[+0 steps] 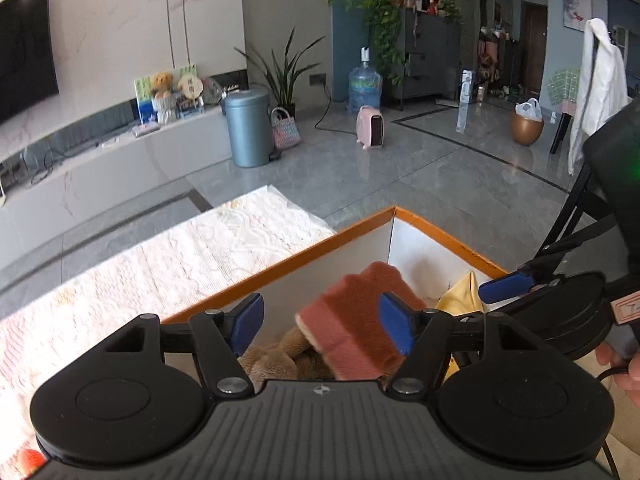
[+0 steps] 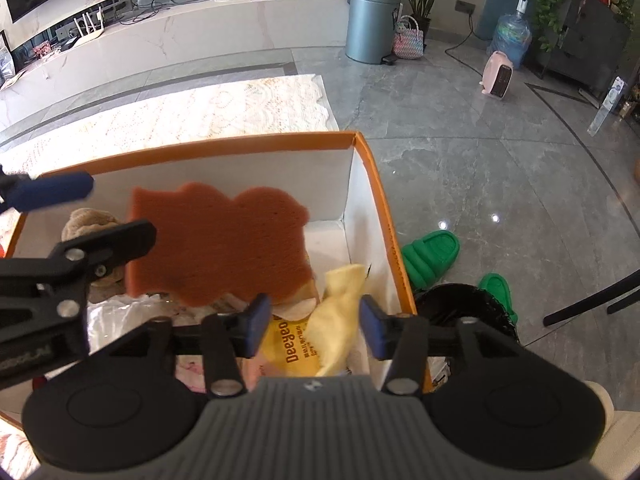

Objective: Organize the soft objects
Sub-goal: 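Open both tools to release the items and reach back to the bed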

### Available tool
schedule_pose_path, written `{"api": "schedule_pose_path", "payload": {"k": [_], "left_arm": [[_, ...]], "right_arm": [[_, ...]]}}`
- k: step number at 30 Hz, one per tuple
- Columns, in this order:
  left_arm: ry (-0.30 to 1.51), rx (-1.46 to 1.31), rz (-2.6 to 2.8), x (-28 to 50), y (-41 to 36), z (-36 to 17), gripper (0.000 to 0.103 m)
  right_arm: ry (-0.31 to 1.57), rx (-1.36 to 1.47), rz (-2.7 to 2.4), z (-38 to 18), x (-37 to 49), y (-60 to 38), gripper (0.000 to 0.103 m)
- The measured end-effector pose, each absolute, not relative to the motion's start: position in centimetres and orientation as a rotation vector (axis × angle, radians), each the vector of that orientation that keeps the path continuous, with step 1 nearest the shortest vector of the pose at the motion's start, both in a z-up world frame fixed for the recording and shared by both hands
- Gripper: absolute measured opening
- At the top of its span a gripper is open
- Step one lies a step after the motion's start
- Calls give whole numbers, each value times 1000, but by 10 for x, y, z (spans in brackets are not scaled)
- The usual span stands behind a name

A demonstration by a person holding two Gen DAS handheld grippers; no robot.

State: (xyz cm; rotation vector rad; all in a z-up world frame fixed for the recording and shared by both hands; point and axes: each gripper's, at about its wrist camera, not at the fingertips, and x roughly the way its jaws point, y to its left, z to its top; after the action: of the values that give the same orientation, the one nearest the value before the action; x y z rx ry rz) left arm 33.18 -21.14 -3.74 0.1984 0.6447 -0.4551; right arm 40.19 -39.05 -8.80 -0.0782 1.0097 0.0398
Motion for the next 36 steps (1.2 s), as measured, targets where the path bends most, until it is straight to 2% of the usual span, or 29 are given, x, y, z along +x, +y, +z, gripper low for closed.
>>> {"api": "schedule_pose_path", "payload": {"k": [6, 8, 10, 16, 24, 36], "left_arm": [[609, 210, -430, 313, -194, -20, 79], [607, 193, -419, 307, -185, -14, 79], [608, 174, -407, 301, -175, -8, 79], [571, 155, -363, 275, -141, 6, 79], [551, 62, -287, 240, -66, 13, 79], [570, -14, -61, 210, 47, -1, 77]], "right_arm": [[984, -80, 35, -72, 389, -386, 64], [971, -75, 30, -67, 383, -383, 73], [955, -68, 31, -60, 376, -377, 77], [904, -47, 58, -38, 353, -352, 83], [779, -7, 207, -11, 314, -287, 84], [714, -19, 470, -10, 291, -156, 84]]}}
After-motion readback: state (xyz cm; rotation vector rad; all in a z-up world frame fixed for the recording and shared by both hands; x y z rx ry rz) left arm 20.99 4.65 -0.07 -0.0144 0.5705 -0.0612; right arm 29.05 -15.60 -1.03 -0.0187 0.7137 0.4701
